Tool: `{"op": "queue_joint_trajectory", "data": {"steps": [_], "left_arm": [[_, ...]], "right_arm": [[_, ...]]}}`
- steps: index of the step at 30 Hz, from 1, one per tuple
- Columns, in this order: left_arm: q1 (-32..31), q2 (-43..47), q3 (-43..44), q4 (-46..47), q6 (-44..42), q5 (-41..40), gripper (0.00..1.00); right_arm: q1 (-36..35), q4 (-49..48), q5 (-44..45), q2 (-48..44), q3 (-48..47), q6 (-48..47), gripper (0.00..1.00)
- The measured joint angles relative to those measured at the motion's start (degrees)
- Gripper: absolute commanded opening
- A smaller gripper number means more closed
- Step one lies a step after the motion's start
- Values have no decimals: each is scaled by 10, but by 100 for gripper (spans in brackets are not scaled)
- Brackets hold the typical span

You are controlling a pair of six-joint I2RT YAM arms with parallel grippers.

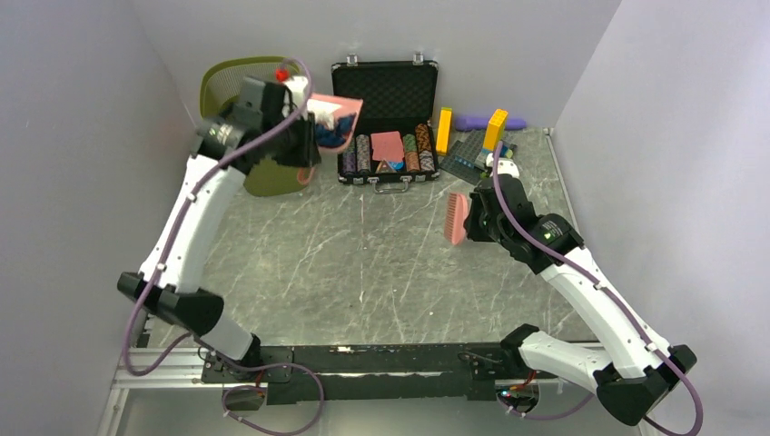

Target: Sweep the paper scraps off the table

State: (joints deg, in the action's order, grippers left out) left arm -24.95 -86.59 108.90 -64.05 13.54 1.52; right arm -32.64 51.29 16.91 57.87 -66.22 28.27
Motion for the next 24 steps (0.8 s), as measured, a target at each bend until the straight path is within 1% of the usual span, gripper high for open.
{"op": "queue_joint_trajectory", "data": {"steps": [2,4,5,6,7,9,10,11,13,17,20,24], "left_arm": [[49,-41,67,-9,0,56,0],[104,-70,99,-5,11,124,0],[147,-80,97,10,28,182,0],[176,-83,85,26,45,225,0],[211,-84,60,55,70,278,0],[277,-82,-16,149,146,387,0],[303,-82,-58,221,193,435,0],[319,-81,-89,280,237,466,0],[344,-82,-164,414,354,527,0],[357,-99,-254,657,570,602,0],[358,-118,-279,822,711,637,0],[360,-129,-284,981,841,667,0]], "right_arm": [[0,-6,-6,0,2,0,0],[0,-10,-10,0,4,0,0],[0,-14,-12,0,5,0,0],[0,-18,-15,0,8,0,0],[0,-21,-18,-1,11,0,0],[0,-26,-24,-1,17,1,0],[0,-27,-26,-1,20,1,0],[0,-28,-29,-1,23,1,0],[1,-30,-34,-1,26,1,0],[2,-32,-39,-1,26,1,0],[2,-34,-40,0,26,1,0],[2,-39,-42,3,26,3,0]]}}
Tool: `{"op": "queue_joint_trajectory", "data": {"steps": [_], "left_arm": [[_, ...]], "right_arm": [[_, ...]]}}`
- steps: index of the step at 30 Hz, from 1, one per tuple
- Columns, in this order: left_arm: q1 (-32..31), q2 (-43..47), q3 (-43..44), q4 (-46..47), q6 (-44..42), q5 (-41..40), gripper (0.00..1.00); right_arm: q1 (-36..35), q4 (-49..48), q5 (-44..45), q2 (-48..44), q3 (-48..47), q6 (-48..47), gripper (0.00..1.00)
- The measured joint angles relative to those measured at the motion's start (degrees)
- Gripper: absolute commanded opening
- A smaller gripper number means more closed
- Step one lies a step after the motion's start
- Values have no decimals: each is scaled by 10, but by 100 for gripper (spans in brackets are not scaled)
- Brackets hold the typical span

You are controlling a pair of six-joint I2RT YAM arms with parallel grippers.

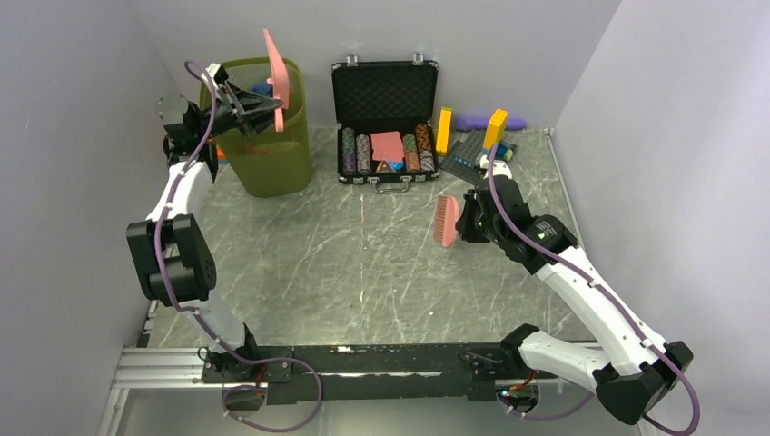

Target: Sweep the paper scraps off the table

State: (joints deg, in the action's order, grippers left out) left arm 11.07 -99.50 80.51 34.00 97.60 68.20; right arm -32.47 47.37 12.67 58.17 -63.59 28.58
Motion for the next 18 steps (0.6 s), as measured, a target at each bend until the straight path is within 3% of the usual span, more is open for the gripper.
{"op": "queue_joint_trajectory", "data": {"steps": [11,18], "left_arm": [[9,-17,-1,242,177,25,0],[18,-41,-1,263,209,25,0]], "right_arm": [[0,-14,-24,3,5,0,0],[0,-15,-26,1,7,2,0]]}}
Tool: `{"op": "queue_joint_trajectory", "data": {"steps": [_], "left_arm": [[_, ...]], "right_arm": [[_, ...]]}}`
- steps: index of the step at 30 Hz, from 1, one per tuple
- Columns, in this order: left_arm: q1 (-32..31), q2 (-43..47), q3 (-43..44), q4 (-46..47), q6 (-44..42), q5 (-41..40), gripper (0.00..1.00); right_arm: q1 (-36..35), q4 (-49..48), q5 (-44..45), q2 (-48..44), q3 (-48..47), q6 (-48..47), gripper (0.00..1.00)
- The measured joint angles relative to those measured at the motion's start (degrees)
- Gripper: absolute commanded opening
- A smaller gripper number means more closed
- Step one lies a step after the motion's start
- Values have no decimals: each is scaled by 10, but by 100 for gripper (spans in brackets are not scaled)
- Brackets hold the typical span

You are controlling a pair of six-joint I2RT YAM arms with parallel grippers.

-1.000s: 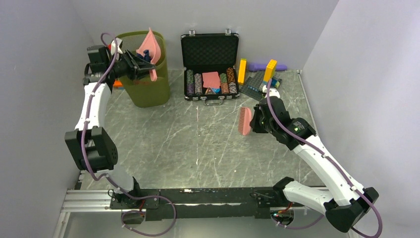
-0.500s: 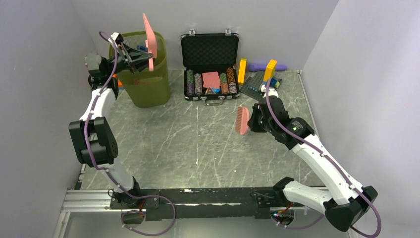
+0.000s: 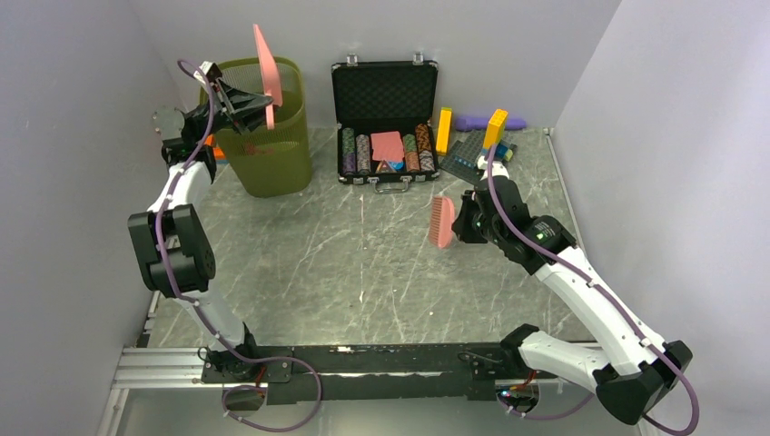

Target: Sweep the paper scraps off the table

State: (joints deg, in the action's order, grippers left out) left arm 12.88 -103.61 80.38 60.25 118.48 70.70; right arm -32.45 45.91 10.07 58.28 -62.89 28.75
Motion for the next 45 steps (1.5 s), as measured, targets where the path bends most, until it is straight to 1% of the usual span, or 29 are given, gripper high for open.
{"op": "queue_joint_trajectory", "data": {"steps": [4,6,9,12,13,15,16,19,22,25,28,30,32,34,36,41,45], "left_arm": [[1,1,2,-22,-18,0,0],[0,6,2,-62,-53,2,0],[-5,27,2,-160,-141,2,0],[-18,69,3,-285,-264,0,0],[-26,86,8,-348,-319,-6,0],[-51,113,40,-506,-447,-30,0],[-72,122,73,-604,-524,-59,0],[-136,146,134,-780,-689,-143,0],[-205,192,136,-908,-810,-235,0],[-263,235,115,-989,-891,-345,0],[-315,274,66,-1035,-941,-452,0],[-348,298,13,-1054,-960,-519,0],[-374,313,-34,-1061,-967,-572,0],[-407,331,-99,-1056,-967,-642,0],[-436,341,-149,-1054,-964,-688,0],[-487,344,-242,-1029,-945,-766,0],[-501,322,-276,-998,-927,-796,0]], "right_arm": [[0,-1,-1,-4,7,0,0],[0,-2,-1,-5,9,0,0],[0,-4,-3,-5,11,0,0],[0,-19,-12,-9,18,0,0],[0,-28,-16,-13,23,0,0],[0,-45,-21,-24,38,3,0],[0,-52,-26,-30,46,5,0],[0,-81,-44,-48,72,10,0],[0,-121,-61,-73,107,20,0],[0,-163,-68,-106,150,38,0],[0,-196,-71,-132,185,54,0],[0,-216,-70,-144,203,64,0],[0,-231,-64,-154,219,72,0],[0,-244,-53,-161,236,82,0],[0,-256,-40,-163,256,91,0],[1,-271,-16,-163,299,104,0],[1,-272,3,-162,312,107,0]]}}
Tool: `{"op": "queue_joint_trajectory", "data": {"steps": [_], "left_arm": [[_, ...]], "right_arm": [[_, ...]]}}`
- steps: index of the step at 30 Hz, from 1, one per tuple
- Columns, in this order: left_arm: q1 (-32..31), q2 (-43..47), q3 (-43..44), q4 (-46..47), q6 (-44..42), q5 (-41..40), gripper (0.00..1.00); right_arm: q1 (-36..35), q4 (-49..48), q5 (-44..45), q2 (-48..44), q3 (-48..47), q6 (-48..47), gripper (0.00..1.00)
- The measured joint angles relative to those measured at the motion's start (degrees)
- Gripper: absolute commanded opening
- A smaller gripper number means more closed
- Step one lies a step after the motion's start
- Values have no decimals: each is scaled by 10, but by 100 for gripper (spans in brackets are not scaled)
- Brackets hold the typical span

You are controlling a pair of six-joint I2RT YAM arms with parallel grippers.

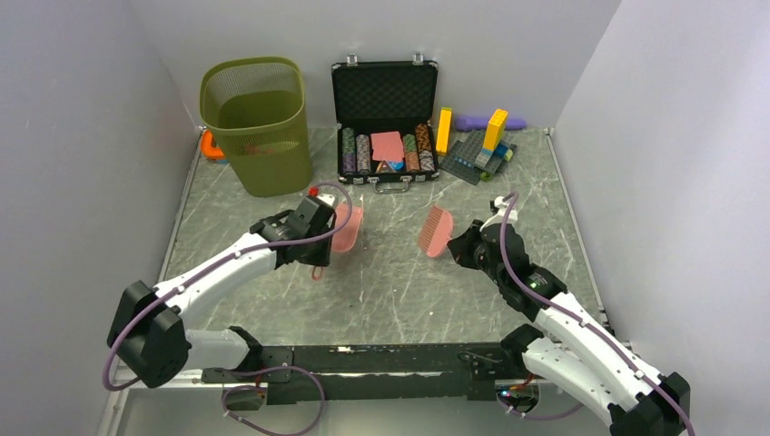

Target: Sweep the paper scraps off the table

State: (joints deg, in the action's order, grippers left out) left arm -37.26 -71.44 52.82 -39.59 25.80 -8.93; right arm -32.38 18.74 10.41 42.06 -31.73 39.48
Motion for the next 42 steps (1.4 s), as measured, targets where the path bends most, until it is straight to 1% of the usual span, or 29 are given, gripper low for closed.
{"op": "queue_joint_trajectory", "data": {"steps": [6,12,13,14,15,16,17,18,19,20,25,31,36,40,42], "left_arm": [[-5,-48,-16,46,14,-13,0],[-5,-112,-16,78,19,-14,0],[-5,-120,-14,79,19,-14,4],[-5,-131,-13,80,19,-14,12],[-5,-139,-11,80,19,-13,26],[-5,-145,-9,82,19,-12,48],[-5,-147,-8,85,19,-10,65],[-5,-146,-8,88,18,-7,83],[-5,-144,-8,92,14,-5,96],[-5,-139,-9,97,12,-1,99],[-7,-68,-34,125,14,-1,100],[-10,57,-88,157,22,-38,98],[-16,216,-162,175,27,-85,98],[-17,330,-187,174,34,-135,98],[-17,370,-189,169,38,-160,98]], "right_arm": [[0,-9,32,0,10,7,0],[0,-15,57,0,50,26,0],[1,-20,59,0,57,29,5],[1,-26,60,0,64,33,21],[1,-33,61,-1,71,37,44],[1,-39,61,-2,78,42,71],[1,-41,62,-3,82,50,94],[1,-43,65,-5,84,53,99],[1,-43,70,-7,84,60,99],[1,-43,75,-11,84,58,100],[1,-9,106,-15,68,52,100],[1,36,138,-33,23,22,100],[1,49,149,-99,4,-17,100],[1,54,160,-161,-10,-53,100],[1,59,170,-195,-21,-72,100]]}}
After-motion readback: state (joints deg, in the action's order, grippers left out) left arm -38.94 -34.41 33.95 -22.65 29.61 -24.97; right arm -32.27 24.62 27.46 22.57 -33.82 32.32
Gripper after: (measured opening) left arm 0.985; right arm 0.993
